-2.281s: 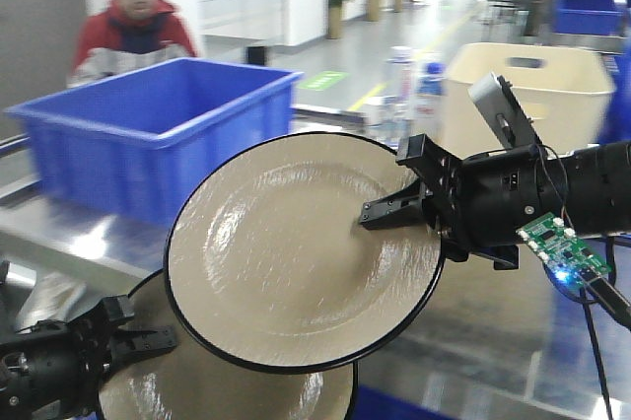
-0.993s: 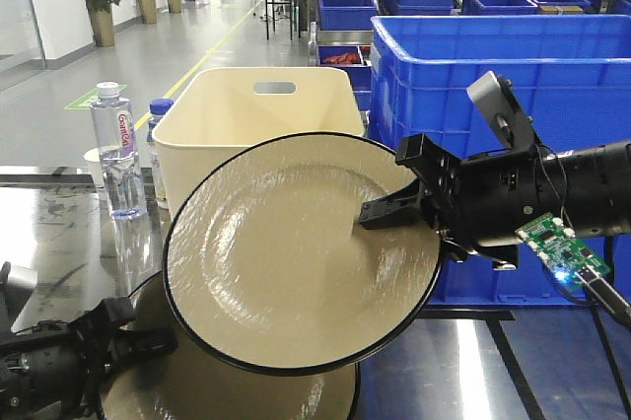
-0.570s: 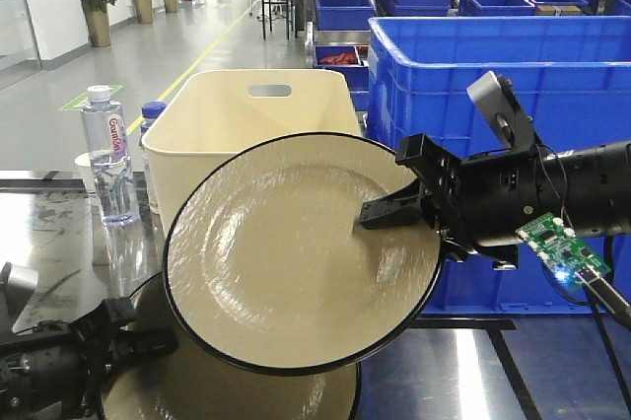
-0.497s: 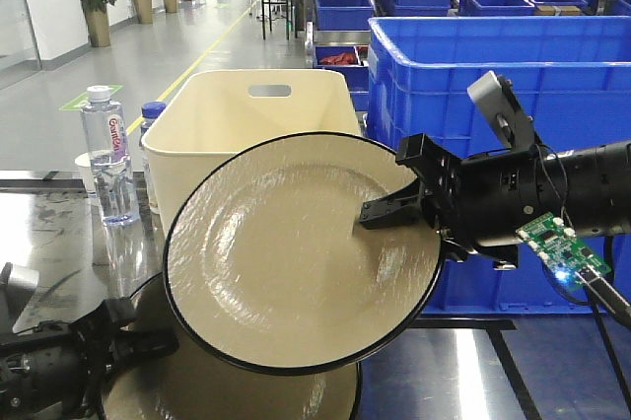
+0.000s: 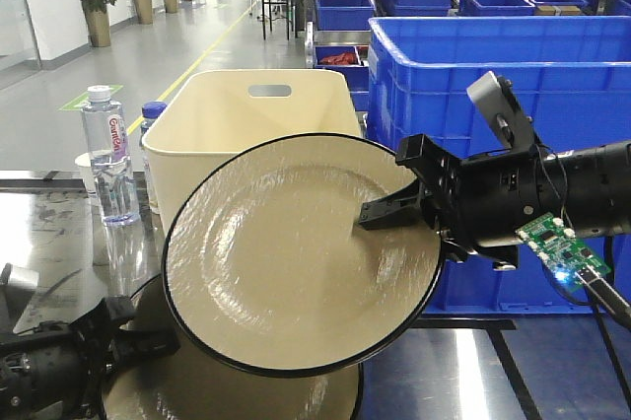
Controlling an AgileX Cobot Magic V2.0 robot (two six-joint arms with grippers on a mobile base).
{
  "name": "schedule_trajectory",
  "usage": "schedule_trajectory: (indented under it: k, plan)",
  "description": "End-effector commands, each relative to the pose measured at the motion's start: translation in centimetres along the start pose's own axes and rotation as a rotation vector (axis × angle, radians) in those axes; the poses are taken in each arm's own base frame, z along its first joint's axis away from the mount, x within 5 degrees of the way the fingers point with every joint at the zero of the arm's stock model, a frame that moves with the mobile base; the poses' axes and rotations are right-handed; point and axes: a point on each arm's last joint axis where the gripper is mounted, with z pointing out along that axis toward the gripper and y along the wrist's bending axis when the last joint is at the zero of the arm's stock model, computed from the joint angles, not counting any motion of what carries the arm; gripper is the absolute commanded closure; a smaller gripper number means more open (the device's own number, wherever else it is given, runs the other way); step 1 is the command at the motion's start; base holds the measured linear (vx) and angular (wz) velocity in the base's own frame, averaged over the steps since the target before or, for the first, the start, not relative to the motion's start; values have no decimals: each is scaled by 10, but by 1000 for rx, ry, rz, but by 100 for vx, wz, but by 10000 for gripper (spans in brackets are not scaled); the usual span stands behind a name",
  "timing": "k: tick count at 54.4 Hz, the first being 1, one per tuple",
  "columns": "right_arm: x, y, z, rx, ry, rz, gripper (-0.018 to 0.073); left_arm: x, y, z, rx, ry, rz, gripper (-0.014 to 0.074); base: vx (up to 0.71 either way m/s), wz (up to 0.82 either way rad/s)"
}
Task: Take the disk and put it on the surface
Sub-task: 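Hold both plates while driving to the steel table by the cream bin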
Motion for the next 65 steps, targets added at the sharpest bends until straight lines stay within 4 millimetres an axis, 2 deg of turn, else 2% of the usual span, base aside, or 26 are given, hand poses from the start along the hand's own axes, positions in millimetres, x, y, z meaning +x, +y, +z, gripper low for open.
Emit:
schedule_trajectory:
  k: [1, 16, 30, 36, 49, 54, 58, 65]
  plan:
    - [-12, 28, -21, -105, -132, 15, 568, -2, -26, -1, 156, 12, -116, 596, 0, 0]
    - [-12, 28, -21, -103, -140, 16, 568, 25, -12, 39, 103, 176, -158, 594, 0, 0]
    - [-13, 27, -22, -101, -148, 16, 568, 28, -1, 49, 65, 196, -181, 551, 0, 0]
    - [-13, 27, -22, -101, -150, 16, 568, 28, -1, 49, 63, 194, -164, 477, 0, 0]
    - [-13, 27, -22, -100, -153, 16, 568, 28, 4, 46, 36, 221, -54, 164, 0, 0]
    - [-13, 27, -22, -100, -153, 16, 568, 20, 7, 38, 31, 202, -31, 36, 0, 0]
    - [-14, 27, -22, -100, -154, 17, 568, 10, 9, 29, 21, 165, -15, -26, 0, 0]
    - [-13, 27, -22, -100, -148, 15, 568, -8, 6, 5, 40, 73, 3, -67, 0, 0]
